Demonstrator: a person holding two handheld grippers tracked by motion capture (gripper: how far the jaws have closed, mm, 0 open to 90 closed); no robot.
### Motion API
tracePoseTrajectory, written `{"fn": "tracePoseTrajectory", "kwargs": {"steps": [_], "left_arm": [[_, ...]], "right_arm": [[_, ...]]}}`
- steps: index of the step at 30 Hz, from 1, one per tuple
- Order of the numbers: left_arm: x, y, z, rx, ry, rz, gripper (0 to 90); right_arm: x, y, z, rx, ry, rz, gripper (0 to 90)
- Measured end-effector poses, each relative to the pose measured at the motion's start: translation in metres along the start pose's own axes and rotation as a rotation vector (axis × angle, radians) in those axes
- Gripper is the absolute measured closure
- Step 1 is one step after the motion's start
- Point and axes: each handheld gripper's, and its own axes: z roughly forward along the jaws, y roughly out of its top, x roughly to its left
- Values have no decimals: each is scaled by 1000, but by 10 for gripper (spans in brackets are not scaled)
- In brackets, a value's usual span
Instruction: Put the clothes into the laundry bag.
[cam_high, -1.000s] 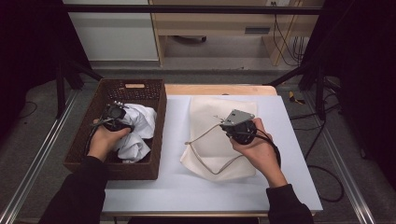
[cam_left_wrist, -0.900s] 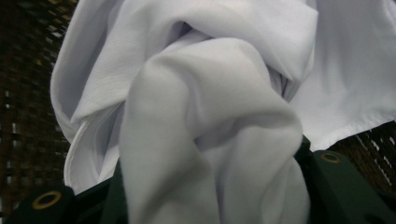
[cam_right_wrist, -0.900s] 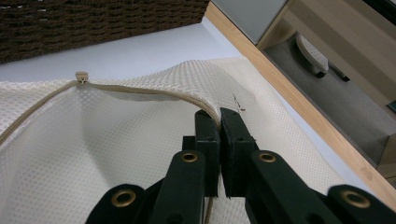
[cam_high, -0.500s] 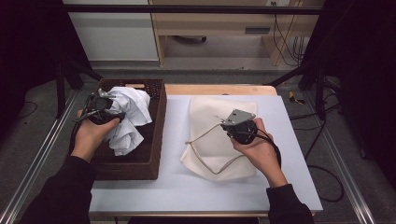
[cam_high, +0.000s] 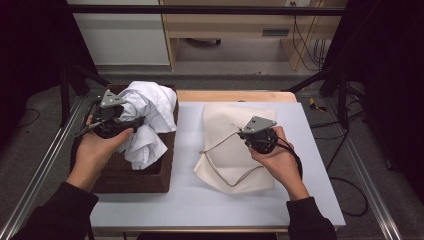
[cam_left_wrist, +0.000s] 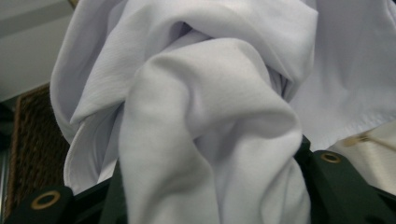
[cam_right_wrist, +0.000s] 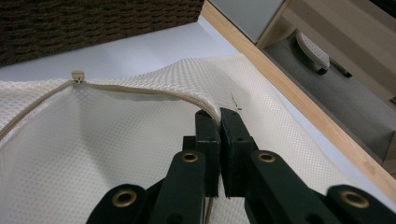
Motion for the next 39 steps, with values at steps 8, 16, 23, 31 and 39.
{"fn": "tracePoseTrajectory", "kwargs": {"steps": [8, 16, 23, 31, 39], "left_arm": [[-37, 11, -12, 7, -63, 96, 525], [-51, 6, -2, 37, -74, 142, 524], [-59, 5, -4, 18, -98, 147, 524], [-84, -5, -13, 8, -161, 192, 523], [-113, -15, -16, 5, -235, 222, 523]], "right_arm": [[-1, -1, 1, -3, 13, 16, 874], [-3, -2, 0, -10, 18, 30, 874], [-6, -3, 0, -18, 29, 48, 875], [-7, -5, 0, -24, 47, 68, 875], [-8, -4, 0, -32, 58, 83, 876]]}}
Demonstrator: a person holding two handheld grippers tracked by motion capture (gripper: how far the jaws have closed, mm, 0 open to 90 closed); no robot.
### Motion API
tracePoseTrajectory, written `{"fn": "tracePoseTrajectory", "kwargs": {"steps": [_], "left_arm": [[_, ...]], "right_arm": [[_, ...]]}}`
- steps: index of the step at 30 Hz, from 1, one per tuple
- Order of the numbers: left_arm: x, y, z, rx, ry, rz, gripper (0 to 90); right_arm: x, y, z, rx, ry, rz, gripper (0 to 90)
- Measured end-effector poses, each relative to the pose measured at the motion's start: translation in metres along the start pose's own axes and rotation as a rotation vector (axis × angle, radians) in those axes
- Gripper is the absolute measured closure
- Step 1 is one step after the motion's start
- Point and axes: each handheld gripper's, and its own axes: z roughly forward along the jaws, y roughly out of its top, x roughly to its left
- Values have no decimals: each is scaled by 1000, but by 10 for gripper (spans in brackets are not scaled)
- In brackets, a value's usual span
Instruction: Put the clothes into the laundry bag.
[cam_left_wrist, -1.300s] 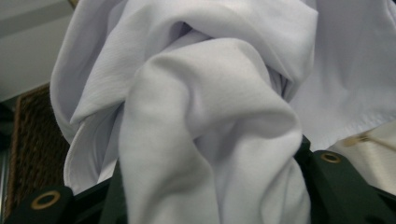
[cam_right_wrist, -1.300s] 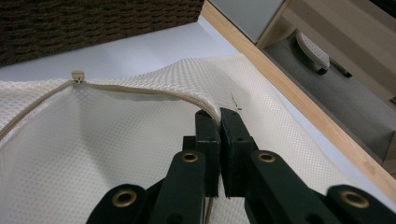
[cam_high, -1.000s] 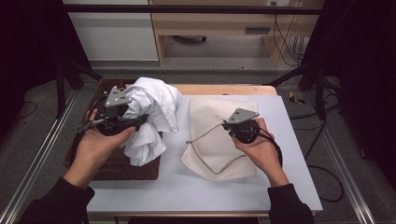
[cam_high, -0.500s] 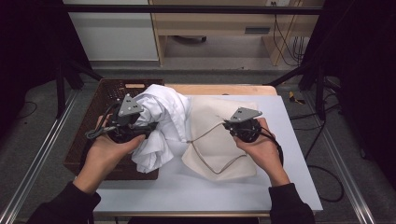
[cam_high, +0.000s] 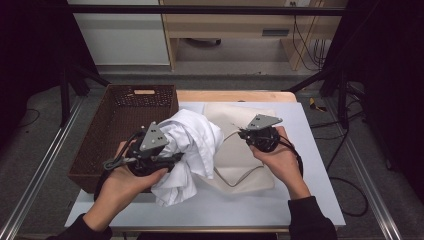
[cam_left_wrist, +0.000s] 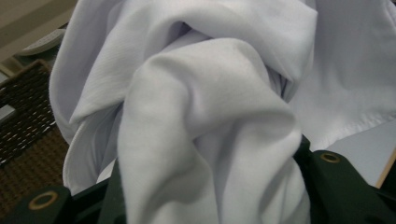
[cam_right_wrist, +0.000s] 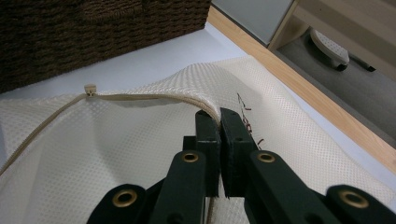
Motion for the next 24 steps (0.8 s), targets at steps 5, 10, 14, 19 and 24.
{"fn": "tracePoseTrajectory", "kwargs": {"steps": [5, 10, 14, 19, 24], "left_arm": [[-10, -6, 8, 14, -27, 8, 523], [-15, -12, 17, 13, -40, -4, 523], [-16, -15, 21, 24, -49, -5, 523], [-20, -16, 23, 28, -59, 1, 523], [-31, -16, 21, 17, -73, 20, 522]], "right_arm": [[0, -1, 1, 2, 0, 5, 876], [0, -2, 2, 0, 4, 7, 876], [1, -2, 2, 4, 5, 6, 876], [0, -3, 2, 0, 7, 14, 876], [1, -2, 2, -1, 6, 17, 876]]}}
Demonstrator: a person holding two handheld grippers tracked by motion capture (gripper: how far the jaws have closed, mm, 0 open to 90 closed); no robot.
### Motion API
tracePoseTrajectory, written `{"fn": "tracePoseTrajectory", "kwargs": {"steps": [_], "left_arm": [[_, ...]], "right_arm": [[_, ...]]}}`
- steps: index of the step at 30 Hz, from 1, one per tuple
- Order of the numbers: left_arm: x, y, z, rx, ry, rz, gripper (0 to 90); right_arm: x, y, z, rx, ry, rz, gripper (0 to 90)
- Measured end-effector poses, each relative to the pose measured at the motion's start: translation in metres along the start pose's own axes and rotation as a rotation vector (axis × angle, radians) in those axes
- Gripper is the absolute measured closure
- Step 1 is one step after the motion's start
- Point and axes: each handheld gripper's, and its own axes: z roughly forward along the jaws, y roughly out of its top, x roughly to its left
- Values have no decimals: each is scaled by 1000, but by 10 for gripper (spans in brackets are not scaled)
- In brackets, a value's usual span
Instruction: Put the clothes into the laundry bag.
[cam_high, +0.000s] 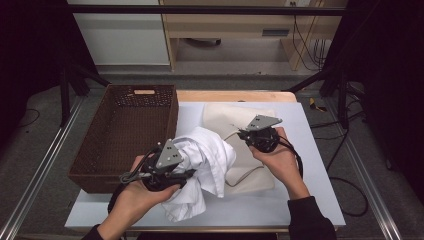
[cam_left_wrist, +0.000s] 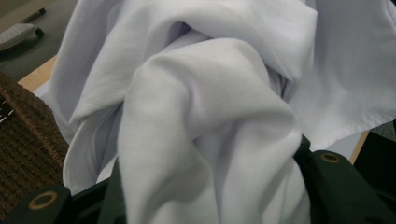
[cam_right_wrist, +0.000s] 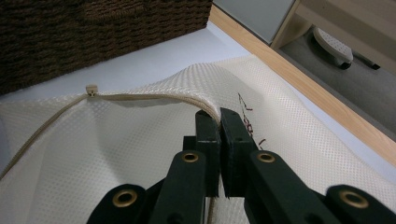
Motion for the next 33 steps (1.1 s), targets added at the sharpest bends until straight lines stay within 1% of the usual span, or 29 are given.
{"fn": "tracePoseTrajectory", "kwargs": {"steps": [1, 2, 4, 5, 6, 10, 16, 18, 20, 25, 28, 29, 30, 33], "left_arm": [[0, 0, 0, 0, 0, 0, 522], [-5, -1, 0, -5, -14, 3, 522], [-9, -1, 2, -3, -22, 11, 522], [-9, -1, 2, -3, -22, 11, 522], [-12, -2, 4, 2, -25, 20, 522], [-14, -3, 5, -1, -26, 21, 522], [-16, -5, 2, -15, -34, 17, 522], [-18, -6, 3, -15, -34, 18, 522], [-21, -9, 4, -10, -46, 20, 522], [-25, -11, 6, -4, -52, 25, 522], [-30, -13, 8, 0, -66, 29, 522], [-32, -13, 9, 5, -73, 37, 522], [-32, -13, 9, 5, -73, 37, 521], [-43, -13, 11, 10, -106, 60, 522]], "right_arm": [[0, 0, 0, 0, 0, 0, 876], [0, 0, 0, -2, 1, 0, 876], [-1, 0, 0, -3, 1, 1, 876], [-1, 0, 0, -3, 1, 1, 876], [0, 0, 0, 0, 0, 2, 876], [0, 0, 0, 0, 0, 2, 876], [-2, -1, 0, 1, -1, 3, 876], [-2, -1, 0, 2, -1, 3, 876], [-2, -2, 0, 2, 1, 3, 876], [-2, -2, 1, 2, 1, 2, 877], [-2, -2, 1, 2, 1, 3, 877], [-2, -2, 1, 1, 1, 4, 876], [-2, -2, 1, 1, 1, 4, 876], [-2, -2, 1, 3, 0, 5, 876]]}}
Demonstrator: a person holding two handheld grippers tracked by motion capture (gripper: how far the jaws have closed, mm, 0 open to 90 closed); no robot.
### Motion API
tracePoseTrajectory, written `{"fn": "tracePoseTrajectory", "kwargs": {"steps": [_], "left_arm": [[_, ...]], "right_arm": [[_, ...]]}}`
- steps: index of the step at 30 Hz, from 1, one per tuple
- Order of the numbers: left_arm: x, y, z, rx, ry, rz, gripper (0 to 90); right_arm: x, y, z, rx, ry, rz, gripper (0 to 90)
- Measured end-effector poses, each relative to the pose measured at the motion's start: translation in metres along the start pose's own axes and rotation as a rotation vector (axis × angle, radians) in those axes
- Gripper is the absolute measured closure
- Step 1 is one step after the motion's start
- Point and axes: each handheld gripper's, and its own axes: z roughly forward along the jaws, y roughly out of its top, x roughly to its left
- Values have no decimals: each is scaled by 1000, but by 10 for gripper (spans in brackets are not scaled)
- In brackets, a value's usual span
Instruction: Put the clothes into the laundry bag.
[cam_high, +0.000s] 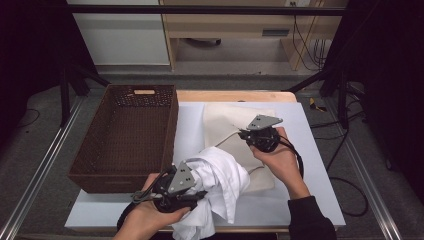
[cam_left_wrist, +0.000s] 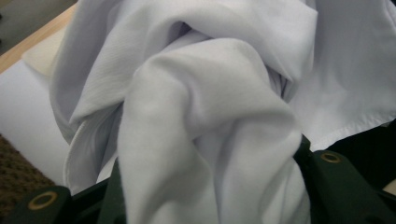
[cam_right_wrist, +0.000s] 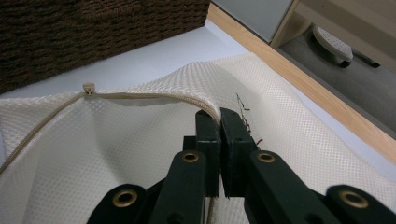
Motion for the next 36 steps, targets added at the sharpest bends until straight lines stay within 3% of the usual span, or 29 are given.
{"fn": "tracePoseTrajectory", "kwargs": {"steps": [7, 9, 15, 18, 26, 36], "left_arm": [[-13, 2, 7, 12, -34, 30, 521], [-19, 0, 12, 33, -41, 65, 519], [-25, -3, 20, 51, -73, 73, 519], [-27, -6, 34, 79, -85, 81, 519], [-18, -13, 69, 118, -83, 48, 519], [-18, -12, 76, 111, -79, 41, 519]], "right_arm": [[0, 0, 0, -1, 2, 0, 876], [-1, 0, -1, -3, 1, 1, 876], [-1, 0, -1, -4, 0, 2, 876], [0, 1, -1, -3, 0, -2, 876], [1, 1, 0, 1, 5, -9, 877], [1, 1, -1, 1, 6, -8, 877]]}}
